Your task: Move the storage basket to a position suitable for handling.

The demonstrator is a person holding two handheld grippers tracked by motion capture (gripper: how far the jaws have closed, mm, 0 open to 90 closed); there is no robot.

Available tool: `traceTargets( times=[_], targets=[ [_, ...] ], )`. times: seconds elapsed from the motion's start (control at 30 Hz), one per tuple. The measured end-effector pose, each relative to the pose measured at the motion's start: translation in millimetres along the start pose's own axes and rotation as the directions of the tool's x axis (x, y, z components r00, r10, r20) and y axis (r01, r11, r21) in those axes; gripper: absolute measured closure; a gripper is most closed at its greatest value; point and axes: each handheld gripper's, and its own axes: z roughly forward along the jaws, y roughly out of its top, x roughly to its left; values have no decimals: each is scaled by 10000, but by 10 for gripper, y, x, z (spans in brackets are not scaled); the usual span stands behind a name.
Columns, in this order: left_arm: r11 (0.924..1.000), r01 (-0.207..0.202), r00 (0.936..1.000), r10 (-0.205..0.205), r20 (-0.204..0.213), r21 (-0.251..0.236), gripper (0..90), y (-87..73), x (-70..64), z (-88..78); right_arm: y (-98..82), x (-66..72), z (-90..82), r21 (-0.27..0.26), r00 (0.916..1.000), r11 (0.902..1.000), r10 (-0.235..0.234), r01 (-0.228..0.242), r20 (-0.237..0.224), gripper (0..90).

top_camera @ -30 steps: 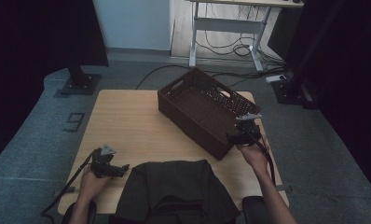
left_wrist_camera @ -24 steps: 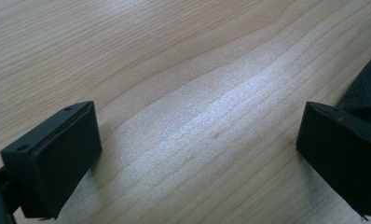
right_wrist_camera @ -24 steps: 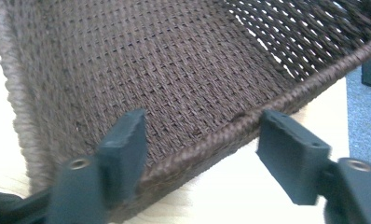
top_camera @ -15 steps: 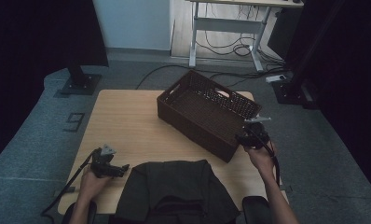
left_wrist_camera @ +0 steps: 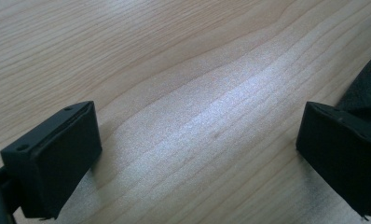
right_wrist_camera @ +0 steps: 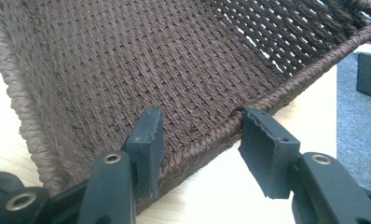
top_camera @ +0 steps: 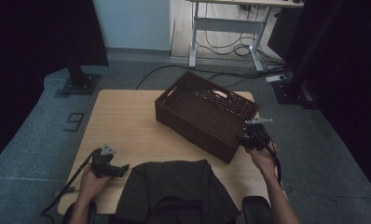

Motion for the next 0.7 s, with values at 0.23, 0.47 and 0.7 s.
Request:
traceTargets(
  times=[0.23, 0.47, 0.7],
  targets=[
    [10000, -1, 10000, 1, 1, -1, 0, 0, 0, 0, 12, 29, 8, -83, 9988, 9995, -300, 297, -382, 502],
    [10000, 41, 10000, -40, -26, 38, 0, 7, 1, -2, 24, 67, 17, -161, 9951, 9979, -642, 632, -754, 508],
    [9996, 271, 9993, -269, -256, 60, 3, 112, 17, -65, 20, 56, 22, -356, 9892, 9969, -744, 704, -1264, 535]
  ],
)
